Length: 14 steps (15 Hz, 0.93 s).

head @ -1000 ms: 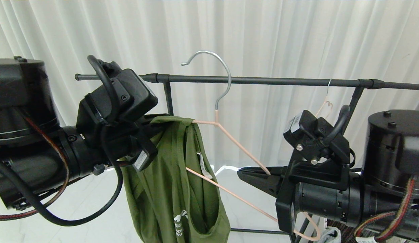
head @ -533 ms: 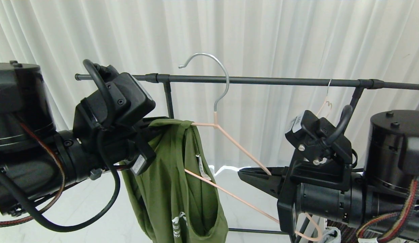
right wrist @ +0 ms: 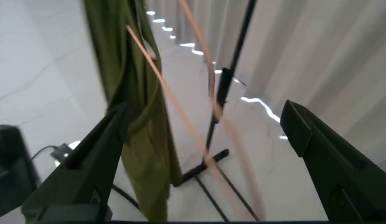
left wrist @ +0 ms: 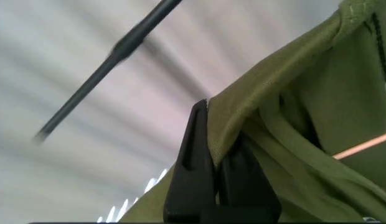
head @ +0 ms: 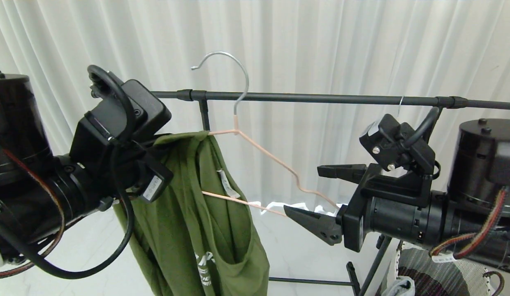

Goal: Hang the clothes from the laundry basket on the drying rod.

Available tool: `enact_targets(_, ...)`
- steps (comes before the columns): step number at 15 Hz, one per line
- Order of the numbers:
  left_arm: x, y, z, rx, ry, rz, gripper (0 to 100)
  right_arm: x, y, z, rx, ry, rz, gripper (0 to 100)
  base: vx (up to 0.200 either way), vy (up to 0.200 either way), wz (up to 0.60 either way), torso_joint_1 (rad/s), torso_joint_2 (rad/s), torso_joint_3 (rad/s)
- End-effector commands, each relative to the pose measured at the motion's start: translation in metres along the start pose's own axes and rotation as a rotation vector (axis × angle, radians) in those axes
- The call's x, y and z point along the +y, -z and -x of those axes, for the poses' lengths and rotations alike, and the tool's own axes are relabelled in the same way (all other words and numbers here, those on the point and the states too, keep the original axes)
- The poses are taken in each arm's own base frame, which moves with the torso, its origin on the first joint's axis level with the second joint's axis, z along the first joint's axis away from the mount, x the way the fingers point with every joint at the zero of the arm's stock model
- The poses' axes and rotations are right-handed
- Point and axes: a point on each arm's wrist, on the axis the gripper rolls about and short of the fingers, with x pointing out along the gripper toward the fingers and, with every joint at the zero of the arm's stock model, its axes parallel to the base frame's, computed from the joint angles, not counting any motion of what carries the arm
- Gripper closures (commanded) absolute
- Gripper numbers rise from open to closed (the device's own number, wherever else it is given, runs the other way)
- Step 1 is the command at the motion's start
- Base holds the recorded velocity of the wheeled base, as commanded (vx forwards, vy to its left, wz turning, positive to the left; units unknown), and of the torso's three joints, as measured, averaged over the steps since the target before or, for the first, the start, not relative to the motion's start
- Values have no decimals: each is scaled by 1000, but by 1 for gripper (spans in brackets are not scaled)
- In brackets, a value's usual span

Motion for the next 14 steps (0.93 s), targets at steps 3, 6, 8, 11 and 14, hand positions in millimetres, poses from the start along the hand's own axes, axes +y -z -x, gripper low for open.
enact_targets(3, -2, 1, -4, 141, -189, 115, 100, -16, 5, -8, 40, 138, 6, 0, 0, 0, 0, 0, 0, 0)
enact_targets(6, -1, -8, -9, 157, -275, 249, 100, -19, 7, -25, 60, 171, 2, 0, 0, 0, 0, 0, 0, 0)
enact_targets(8, 4, -18, -12, 141, -326, 327, 100, -21, 5, -40, 55, 181, -18, 0, 0, 0, 0, 0, 0, 0)
enact_targets(11, 9, -30, -19, 110, -359, 409, 100, -10, 3, -66, 44, 164, -69, 0, 0, 0, 0, 0, 0, 0)
enact_targets(14, 8, -33, -23, 106, -357, 430, 100, 4, -4, -93, -6, 151, -93, 0, 0, 0, 0, 0, 0, 0)
